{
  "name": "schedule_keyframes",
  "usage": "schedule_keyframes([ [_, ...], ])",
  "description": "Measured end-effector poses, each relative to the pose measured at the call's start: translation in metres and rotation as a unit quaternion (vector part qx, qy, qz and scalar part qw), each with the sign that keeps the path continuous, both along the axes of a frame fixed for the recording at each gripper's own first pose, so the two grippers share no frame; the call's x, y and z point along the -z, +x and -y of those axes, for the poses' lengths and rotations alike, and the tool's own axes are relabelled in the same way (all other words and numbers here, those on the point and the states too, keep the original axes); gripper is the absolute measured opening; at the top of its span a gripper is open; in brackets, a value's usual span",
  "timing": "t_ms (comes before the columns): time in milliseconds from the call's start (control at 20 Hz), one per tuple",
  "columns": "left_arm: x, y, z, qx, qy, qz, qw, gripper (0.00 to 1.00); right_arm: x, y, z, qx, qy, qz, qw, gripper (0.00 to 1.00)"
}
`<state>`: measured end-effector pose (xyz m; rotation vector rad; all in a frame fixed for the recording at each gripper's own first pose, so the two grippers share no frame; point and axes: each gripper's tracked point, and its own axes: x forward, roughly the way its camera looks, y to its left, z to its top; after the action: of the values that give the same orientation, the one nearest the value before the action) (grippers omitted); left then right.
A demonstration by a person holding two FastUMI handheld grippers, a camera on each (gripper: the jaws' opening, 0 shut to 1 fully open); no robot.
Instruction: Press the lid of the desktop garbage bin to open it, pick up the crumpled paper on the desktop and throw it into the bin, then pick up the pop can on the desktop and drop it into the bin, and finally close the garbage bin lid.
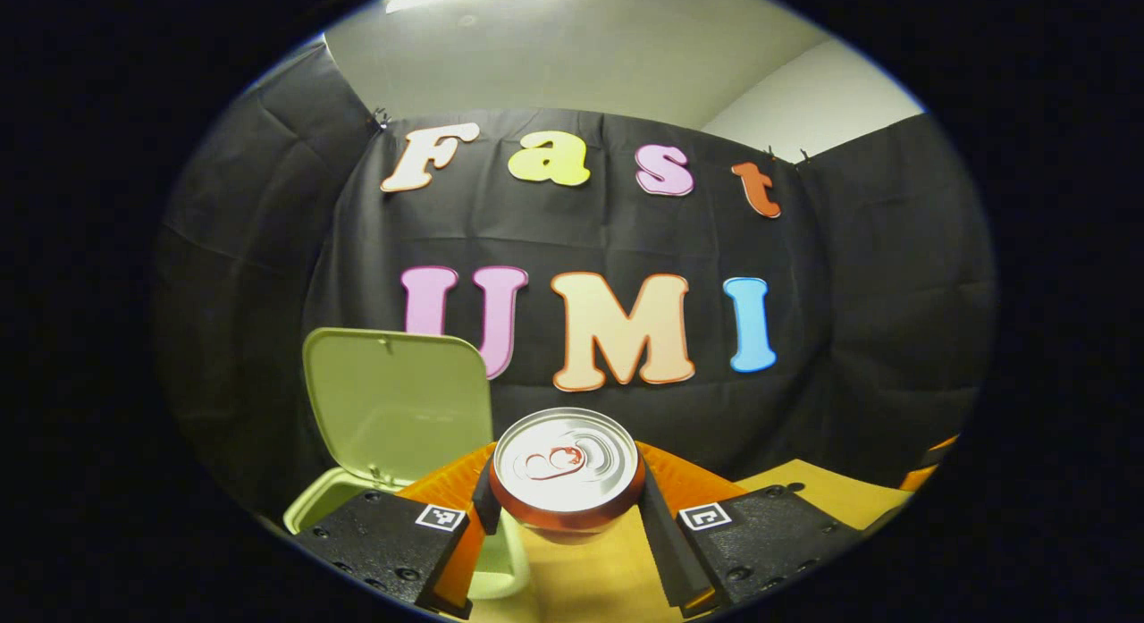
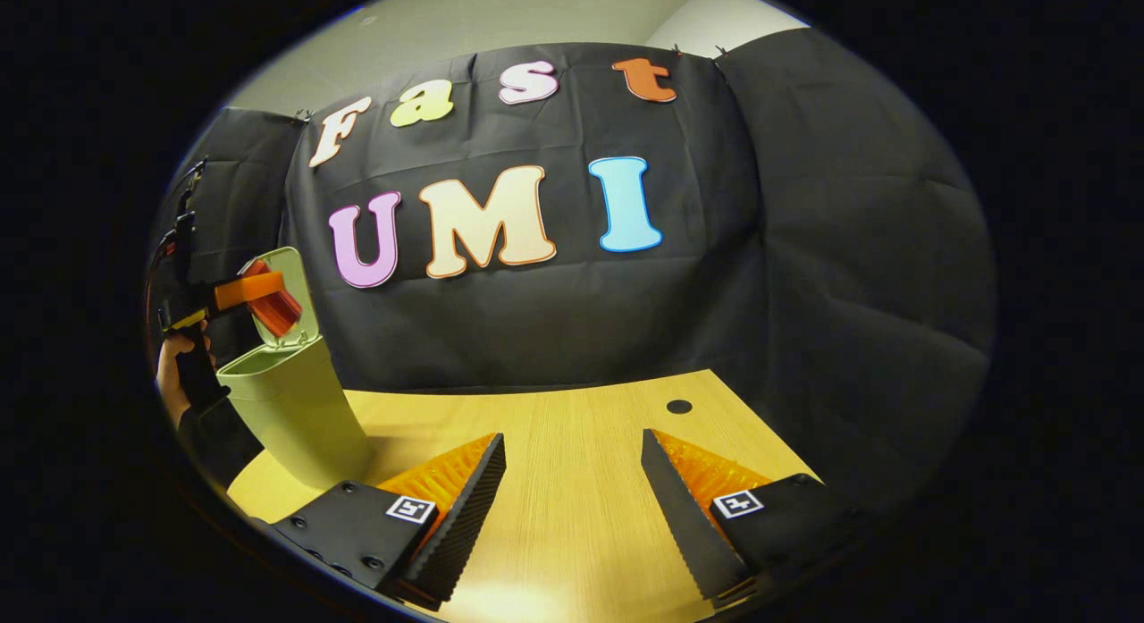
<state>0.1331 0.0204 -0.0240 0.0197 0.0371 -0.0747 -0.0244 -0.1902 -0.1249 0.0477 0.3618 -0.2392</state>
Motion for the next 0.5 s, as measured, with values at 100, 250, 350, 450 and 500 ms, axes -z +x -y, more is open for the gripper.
schedule_keyframes([
  [100, -0.001, 0.003, -0.033, -0.033, 0.005, -0.004, 0.999, 0.71, -0.001, 0.002, 0.002, 0.004, 0.002, 0.002, 1.0, 0.97],
  [250, 0.008, 0.003, -0.074, -0.072, 0.008, -0.014, 0.997, 0.72, 0.0, 0.001, 0.002, 0.006, 0.004, 0.0, 1.0, 0.94],
  [350, 0.024, -0.001, -0.094, -0.088, 0.01, -0.035, 0.996, 0.72, 0.002, 0.002, -0.002, 0.004, 0.005, -0.001, 1.0, 0.98],
  [450, 0.041, -0.007, -0.112, -0.106, -0.002, -0.057, 0.993, 0.72, 0.003, 0.002, -0.007, -0.001, 0.005, -0.004, 1.0, 0.98],
  [500, 0.05, -0.01, -0.121, -0.116, -0.013, -0.068, 0.991, 0.73, 0.003, 0.004, -0.013, -0.007, 0.003, -0.006, 1.0, 0.98],
])
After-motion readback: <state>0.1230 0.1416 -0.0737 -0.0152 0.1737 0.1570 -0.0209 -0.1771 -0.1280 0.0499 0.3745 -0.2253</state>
